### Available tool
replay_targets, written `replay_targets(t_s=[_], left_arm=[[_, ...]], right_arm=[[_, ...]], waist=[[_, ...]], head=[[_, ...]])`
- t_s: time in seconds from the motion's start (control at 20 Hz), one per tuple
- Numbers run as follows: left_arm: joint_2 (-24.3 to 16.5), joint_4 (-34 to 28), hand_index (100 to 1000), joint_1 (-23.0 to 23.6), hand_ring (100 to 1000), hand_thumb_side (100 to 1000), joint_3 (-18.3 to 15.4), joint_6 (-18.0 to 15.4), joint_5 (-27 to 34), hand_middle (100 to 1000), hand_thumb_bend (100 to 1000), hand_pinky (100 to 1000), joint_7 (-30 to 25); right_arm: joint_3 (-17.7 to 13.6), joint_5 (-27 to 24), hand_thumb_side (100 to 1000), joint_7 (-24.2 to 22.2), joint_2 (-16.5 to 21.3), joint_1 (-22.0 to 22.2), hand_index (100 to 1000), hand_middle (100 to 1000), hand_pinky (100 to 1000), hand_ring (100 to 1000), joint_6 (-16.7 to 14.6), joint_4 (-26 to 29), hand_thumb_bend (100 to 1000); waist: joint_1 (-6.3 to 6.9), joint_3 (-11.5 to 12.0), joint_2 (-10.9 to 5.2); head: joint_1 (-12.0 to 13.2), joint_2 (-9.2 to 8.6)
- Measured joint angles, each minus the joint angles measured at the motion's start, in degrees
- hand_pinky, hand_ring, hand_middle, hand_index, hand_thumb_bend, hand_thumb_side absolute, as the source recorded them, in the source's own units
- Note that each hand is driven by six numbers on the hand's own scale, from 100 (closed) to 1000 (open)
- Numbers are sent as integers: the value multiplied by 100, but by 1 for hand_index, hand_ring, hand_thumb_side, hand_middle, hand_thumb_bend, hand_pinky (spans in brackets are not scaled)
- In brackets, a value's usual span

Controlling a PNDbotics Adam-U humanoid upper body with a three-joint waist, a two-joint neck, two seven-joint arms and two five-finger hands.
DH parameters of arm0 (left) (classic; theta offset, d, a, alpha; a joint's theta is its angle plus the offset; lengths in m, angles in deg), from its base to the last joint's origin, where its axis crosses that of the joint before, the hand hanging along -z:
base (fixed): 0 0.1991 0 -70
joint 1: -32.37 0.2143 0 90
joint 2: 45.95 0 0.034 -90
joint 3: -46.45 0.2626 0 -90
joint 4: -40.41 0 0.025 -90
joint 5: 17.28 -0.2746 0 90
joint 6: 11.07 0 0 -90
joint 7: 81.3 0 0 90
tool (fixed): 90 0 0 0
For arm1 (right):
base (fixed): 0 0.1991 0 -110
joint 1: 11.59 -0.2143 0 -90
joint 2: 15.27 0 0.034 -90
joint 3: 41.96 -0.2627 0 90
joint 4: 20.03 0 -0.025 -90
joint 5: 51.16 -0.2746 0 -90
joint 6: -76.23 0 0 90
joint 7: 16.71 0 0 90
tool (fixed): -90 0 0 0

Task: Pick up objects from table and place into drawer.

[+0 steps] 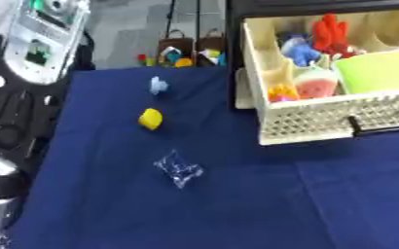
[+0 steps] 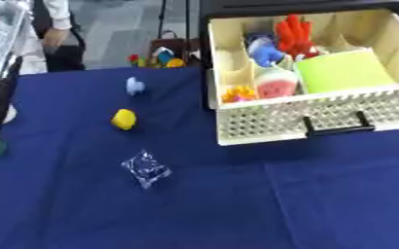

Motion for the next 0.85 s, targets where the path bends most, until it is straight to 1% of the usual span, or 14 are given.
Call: replay_targets(t_s=[0.2,0.45,0.65,0.85], left_arm=[[-292,-563,750,548,665,950,-137,-320,344,689,449,491,345],[-410,-1242,762,1193,674,959,-179,-687,760,693,453,497,763],[-343,-1784,768,1607,688,961,-350,-1007,1092,704,462,511,1092],[-158,-2158,817,1990,724,969,-593,-1292,1320,735,456,542,1415]], right_arm=[[-44,50,1000,85,8,58,840,767,783,798,9,0,100],[-89,100,1000,174,16,131,839,767,784,799,-7,0,100],[-150,209,1000,231,13,181,840,770,786,805,-41,0,100],[-183,340,1000,261,-31,216,842,775,797,813,-72,0,100]], waist=[[-76,109,5],[-173,202,58],[-226,286,129],[-289,366,185]], head=[[-2,-1],[4,-5],[40,-15],[57,-55]])
